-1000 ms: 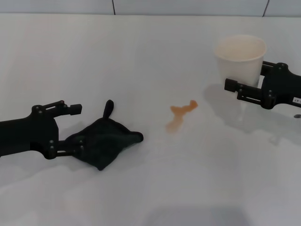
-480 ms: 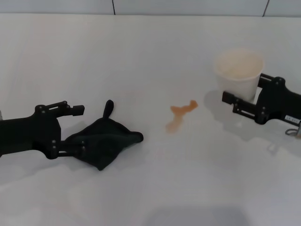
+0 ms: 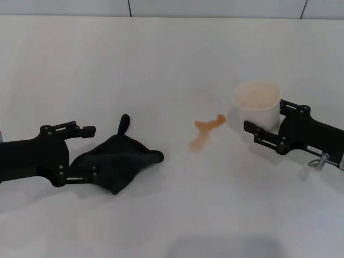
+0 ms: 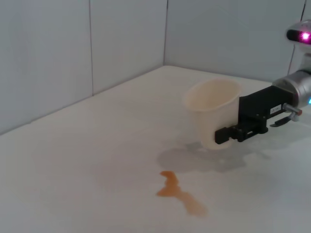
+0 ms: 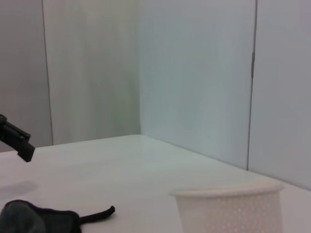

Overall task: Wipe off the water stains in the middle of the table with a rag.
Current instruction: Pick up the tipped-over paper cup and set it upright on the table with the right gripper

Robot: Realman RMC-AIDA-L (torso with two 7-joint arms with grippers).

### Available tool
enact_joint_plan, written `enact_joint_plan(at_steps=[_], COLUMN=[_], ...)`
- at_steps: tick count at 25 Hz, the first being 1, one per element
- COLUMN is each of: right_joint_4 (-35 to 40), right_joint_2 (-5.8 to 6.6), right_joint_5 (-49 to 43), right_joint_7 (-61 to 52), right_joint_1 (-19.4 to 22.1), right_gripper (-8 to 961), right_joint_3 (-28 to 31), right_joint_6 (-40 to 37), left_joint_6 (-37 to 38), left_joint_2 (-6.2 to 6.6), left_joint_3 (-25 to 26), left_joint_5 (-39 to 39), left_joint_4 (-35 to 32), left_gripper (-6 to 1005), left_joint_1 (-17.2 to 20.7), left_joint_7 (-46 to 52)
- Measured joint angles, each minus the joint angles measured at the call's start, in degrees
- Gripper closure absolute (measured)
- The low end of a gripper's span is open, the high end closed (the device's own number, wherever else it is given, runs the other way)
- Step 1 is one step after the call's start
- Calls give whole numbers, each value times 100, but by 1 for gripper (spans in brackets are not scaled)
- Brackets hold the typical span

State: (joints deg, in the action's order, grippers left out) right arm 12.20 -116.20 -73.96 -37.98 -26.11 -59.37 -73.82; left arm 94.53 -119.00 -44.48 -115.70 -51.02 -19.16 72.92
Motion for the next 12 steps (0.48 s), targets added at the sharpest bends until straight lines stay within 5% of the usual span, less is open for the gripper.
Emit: enact_joint_plan(at_steps=[12], right_joint_4=[-469], right_joint_2=[1], right_joint_5=[224], right_joint_7=[494], right_joint_1=[-237], right_gripper=[337], right_joint_3=[30], right_joint_6=[334], left_joint_6=[-64], left_joint_2=[-9], left_joint_3=[-68], left_joint_5=[-16], left_joint_4=[5], left_gripper=[125], left_joint_1=[12], left_joint_7=[-49])
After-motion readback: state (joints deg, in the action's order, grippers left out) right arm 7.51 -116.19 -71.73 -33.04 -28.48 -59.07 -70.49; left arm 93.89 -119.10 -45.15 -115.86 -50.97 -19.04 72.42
